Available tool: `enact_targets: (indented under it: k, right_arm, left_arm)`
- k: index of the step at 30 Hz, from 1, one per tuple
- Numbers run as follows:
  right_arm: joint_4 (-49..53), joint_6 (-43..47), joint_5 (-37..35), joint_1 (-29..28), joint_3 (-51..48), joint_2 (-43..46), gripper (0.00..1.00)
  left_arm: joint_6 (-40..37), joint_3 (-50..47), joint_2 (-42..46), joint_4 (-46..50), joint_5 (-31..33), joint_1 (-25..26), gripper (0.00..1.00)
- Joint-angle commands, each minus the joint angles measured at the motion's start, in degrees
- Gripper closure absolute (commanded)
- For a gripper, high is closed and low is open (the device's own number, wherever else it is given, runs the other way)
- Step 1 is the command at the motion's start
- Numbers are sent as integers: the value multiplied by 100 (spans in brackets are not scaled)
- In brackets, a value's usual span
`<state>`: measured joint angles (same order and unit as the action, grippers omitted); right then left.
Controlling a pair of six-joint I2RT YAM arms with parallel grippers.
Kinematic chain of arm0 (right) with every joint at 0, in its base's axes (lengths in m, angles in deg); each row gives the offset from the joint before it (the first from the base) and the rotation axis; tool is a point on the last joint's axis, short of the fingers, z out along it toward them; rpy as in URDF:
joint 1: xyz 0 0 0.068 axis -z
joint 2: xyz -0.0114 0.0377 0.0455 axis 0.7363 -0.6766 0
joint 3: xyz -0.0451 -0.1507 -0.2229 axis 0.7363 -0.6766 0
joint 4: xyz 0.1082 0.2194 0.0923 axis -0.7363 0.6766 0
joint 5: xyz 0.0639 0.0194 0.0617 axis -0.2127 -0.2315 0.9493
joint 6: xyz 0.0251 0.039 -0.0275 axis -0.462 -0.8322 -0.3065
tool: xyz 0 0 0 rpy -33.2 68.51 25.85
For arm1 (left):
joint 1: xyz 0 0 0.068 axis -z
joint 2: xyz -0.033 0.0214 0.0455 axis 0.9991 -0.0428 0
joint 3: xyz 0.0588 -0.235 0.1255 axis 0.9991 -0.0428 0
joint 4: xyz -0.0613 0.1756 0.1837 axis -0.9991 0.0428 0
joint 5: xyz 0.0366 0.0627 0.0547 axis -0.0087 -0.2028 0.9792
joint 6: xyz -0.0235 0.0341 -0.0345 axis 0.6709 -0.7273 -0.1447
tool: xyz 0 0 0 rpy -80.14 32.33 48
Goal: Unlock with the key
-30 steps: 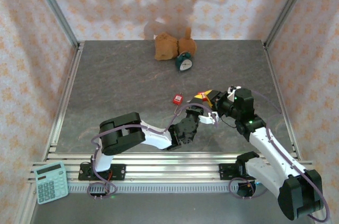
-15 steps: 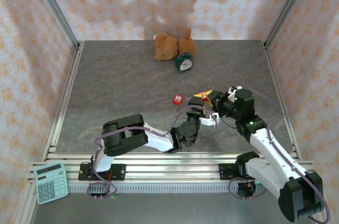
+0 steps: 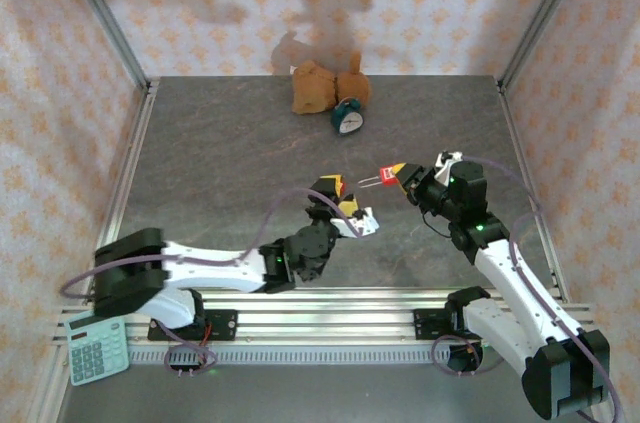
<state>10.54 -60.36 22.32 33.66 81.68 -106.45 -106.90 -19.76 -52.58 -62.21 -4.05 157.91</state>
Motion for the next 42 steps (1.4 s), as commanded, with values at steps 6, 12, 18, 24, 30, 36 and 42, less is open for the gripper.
enact_targets:
  k: [6,12,18,24,30,36,42]
  right_arm:
    - [-700,1108,372,22,67,160,85]
    - [-1024,1362,464,-63,-127,235,85]
    - [-936,1456,452,-91,-122,398,86]
    - [-816,1422,428,-92,-103,395,86]
    - [-905,1281,583,-131,-164,369,86]
    - [-907,1243,714,-288,-226,371,86]
    - [-781,1242,765,-360,-209,426,86]
  left_arm:
    - [3635,1128,1009,4184,-3864,-1131,27]
    - [4525,1892,410,4485,-5315,-1729,21]
    - [4995,2191,27,4348,-6112,-2122,18]
    - [5105,1641,296,3616,-5545,-2131,40]
    - [4941,1195,527,2595,-3558,-2200,48]
    - [4823,2161,-395,3281,-2908,-2208,46]
    - [4568,2673,-1034,3442,-2847,-2208,44]
